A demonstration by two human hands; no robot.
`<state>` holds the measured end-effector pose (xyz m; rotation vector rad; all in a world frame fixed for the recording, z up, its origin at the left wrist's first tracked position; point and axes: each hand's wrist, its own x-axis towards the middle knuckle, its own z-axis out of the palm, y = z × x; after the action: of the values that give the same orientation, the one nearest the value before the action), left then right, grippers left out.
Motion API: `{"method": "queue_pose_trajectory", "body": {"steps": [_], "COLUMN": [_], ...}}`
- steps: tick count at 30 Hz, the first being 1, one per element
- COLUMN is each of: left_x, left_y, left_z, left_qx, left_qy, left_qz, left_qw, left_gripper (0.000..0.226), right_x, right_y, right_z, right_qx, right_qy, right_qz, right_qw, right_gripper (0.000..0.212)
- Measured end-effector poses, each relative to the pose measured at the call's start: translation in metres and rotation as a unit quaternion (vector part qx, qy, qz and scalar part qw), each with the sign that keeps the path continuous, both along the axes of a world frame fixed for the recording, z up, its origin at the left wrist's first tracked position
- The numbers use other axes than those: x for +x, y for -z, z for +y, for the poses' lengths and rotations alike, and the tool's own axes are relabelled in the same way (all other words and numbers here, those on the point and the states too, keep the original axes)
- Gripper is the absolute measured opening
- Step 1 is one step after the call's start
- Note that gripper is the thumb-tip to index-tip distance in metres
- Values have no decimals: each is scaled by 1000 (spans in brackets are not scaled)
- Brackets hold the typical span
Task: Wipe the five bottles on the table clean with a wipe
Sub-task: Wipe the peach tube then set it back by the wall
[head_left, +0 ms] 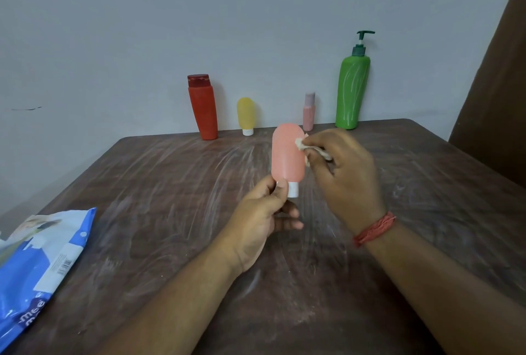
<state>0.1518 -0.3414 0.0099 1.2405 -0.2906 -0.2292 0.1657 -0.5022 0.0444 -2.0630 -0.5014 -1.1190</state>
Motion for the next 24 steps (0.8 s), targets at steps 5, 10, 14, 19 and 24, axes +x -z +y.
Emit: {"method": "queue_pose_trajectory", "body": {"steps": [5,10,14,19,24], "left_x": [4,8,6,11,4], "left_y": [-3,-7,-3,4,6], "left_z": [4,10,5,7,4], "left_qx": [-83,-36,23,119,221], "left_qy": [-74,-158,-156,-143,-106], "left_qz": [9,-26,-78,-135,-166], "left_qw": [994,986,984,973,955], "left_gripper": [36,23,24,8,12], "right_x": [-8,-10,-10,-6,3], "right_y": [8,12,14,4,-12], "right_z": [12,23,20,17,-11], "right_qx": [-4,-34,-42,104,267], "right_qy": [-90,-103,-91,-36,-53], "right_qz": [61,79,79,49,81], "right_qw": [994,991,992,993,959], "right_gripper": [16,11,13,12,21]}}
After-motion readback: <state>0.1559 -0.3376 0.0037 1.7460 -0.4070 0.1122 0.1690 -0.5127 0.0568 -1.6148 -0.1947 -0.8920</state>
